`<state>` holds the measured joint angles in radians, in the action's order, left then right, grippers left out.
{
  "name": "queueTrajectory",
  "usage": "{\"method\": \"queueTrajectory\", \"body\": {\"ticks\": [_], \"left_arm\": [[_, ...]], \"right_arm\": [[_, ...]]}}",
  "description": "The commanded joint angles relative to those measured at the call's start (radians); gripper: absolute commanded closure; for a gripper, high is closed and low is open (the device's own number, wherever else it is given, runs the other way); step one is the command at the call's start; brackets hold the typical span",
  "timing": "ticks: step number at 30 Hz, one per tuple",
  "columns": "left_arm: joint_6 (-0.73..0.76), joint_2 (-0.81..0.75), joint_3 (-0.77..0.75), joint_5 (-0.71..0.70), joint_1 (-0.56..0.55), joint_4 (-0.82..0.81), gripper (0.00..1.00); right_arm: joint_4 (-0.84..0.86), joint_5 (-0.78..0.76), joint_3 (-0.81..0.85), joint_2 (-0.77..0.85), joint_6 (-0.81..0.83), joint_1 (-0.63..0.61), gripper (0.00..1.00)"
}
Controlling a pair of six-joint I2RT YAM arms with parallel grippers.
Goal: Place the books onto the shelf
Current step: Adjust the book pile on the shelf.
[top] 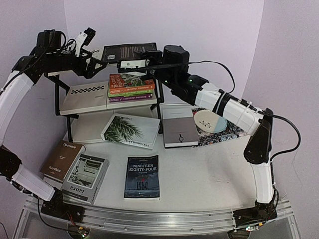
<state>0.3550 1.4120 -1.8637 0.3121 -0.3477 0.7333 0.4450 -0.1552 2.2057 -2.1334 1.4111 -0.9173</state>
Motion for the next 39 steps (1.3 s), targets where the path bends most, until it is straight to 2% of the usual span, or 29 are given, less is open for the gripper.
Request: {"method": "queueTrajectory", "body": {"ticks": [1, 12, 17, 21, 26, 31, 37, 39], "left_arm": [[0.057, -0.024, 0.015, 0.0, 0.002, -0.081, 0.0], [0.063, 0.025, 0.0, 0.006, 0.003, -0.132, 0.15], [0.066, 0.045, -0.01, 0.014, 0.003, -0.138, 0.16], [0.059, 0.063, -0.02, 0.016, 0.002, -0.144, 0.2], [0.029, 0.074, -0.032, -0.013, 0.003, -0.182, 0.33], [-0.005, 0.071, -0.032, -0.005, 0.003, -0.225, 0.41], [-0.022, 0.083, -0.029, -0.015, 0.002, -0.252, 0.44], [-0.02, 0.086, -0.028, -0.016, 0.003, -0.256, 0.43]], "right_arm": [[0.08, 0.008, 0.057, 0.056, -0.038, -0.008, 0.69], [0.08, 0.017, 0.069, 0.049, -0.061, -0.007, 0.69], [0.081, 0.017, 0.078, 0.042, -0.063, -0.008, 0.69], [0.081, 0.017, 0.085, 0.036, -0.066, -0.007, 0.69], [0.081, 0.019, 0.099, 0.027, -0.071, -0.008, 0.69], [0.08, 0.022, 0.117, 0.014, -0.071, -0.007, 0.68], [0.081, 0.023, 0.123, 0.004, -0.072, -0.006, 0.65], [0.081, 0.024, 0.124, 0.0, -0.071, -0.005, 0.67]]}}
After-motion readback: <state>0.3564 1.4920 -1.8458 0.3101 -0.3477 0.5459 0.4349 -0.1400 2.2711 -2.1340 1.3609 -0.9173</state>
